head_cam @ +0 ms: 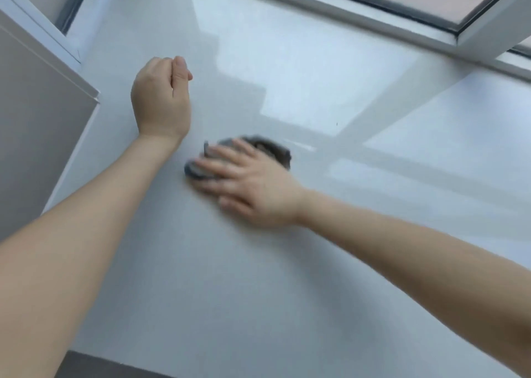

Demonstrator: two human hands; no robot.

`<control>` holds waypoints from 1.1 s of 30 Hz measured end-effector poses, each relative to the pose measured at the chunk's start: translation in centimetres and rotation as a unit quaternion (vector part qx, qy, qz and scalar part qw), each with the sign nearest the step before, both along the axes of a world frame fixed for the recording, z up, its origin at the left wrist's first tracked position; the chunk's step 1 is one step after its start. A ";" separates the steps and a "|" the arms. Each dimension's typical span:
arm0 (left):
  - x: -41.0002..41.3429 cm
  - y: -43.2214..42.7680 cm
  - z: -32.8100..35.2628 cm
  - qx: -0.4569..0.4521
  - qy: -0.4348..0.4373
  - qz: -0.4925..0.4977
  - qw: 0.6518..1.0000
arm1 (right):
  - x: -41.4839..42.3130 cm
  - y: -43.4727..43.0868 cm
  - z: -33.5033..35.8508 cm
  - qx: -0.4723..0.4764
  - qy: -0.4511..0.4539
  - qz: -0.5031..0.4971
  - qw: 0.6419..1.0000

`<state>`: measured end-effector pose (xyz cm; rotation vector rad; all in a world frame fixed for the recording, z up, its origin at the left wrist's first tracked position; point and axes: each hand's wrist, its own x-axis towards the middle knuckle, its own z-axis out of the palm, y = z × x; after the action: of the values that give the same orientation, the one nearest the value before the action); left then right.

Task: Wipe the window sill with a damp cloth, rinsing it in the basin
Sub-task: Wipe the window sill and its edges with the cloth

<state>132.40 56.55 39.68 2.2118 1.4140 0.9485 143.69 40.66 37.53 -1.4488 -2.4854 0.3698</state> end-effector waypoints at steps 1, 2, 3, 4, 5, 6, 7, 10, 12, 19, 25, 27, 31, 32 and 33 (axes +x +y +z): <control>-0.1 -0.3 0.1 -0.010 -0.003 0.004 1.000 | -1.1 -4.1 0.3 -0.030 0.010 0.050 0.998; -0.3 -0.6 0.3 -0.018 -0.005 0.005 1.000 | -1.8 -8.1 0.8 -0.061 0.005 0.097 0.993; -0.4 -1.0 0.5 -0.024 -0.006 0.004 1.000 | -1.7 -11.8 1.2 -0.084 -0.001 0.138 0.987; -0.6 -1.3 0.7 -0.031 -0.006 0.001 1.000 | -0.8 -14.9 1.5 -0.103 0.001 0.168 0.980; -0.8 -1.6 0.9 -0.034 -0.003 -0.005 0.999 | 0.8 -16.8 1.9 -0.120 0.007 0.189 0.975; -0.9 -1.9 1.0 -0.035 0.002 -0.015 0.999 | 2.8 -17.5 2.1 -0.131 0.011 0.193 0.972; -1.1 -2.0 1.0 -0.034 0.010 -0.027 0.999 | 5.3 -17.4 2.1 -0.131 0.012 0.175 0.976; -1.2 -2.4 0.6 -0.025 0.041 -0.055 0.997 | 13.5 -12.6 1.5 -0.079 -0.016 -0.025 0.996; -1.2 -2.8 0.2 -0.017 0.056 -0.062 0.996 | 17.7 -7.5 1.1 -0.037 -0.028 -0.231 0.972; -0.2 -6.3 -0.4 -0.029 0.083 -0.057 0.994 | 14.4 0.7 0.7 -0.035 -0.024 -0.359 0.932; 0.2 -11.6 1.6 -0.085 0.137 -0.044 0.986 | 2.6 -20.9 1.6 -0.095 0.020 0.029 0.995; -0.2 -14.0 1.7 -0.113 0.203 -0.073 0.970 | 3.1 -26.9 2.1 -0.121 0.010 0.130 0.984; -1.6 -18.0 0.9 -0.142 0.294 -0.134 0.936 | 12.1 -24.2 1.7 -0.078 -0.035 0.070 0.994; -1.9 -18.8 0.9 -0.150 0.286 -0.131 0.937 | 14.6 -21.9 1.5 -0.061 -0.053 -0.044 0.996; -2.2 -19.5 1.1 -0.156 0.272 -0.125 0.941 | 16.6 -19.4 1.4 -0.049 -0.068 -0.167 0.982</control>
<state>130.23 37.01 40.77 2.4154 1.3247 0.0090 160.31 21.28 38.94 -1.9519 -2.2901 0.3402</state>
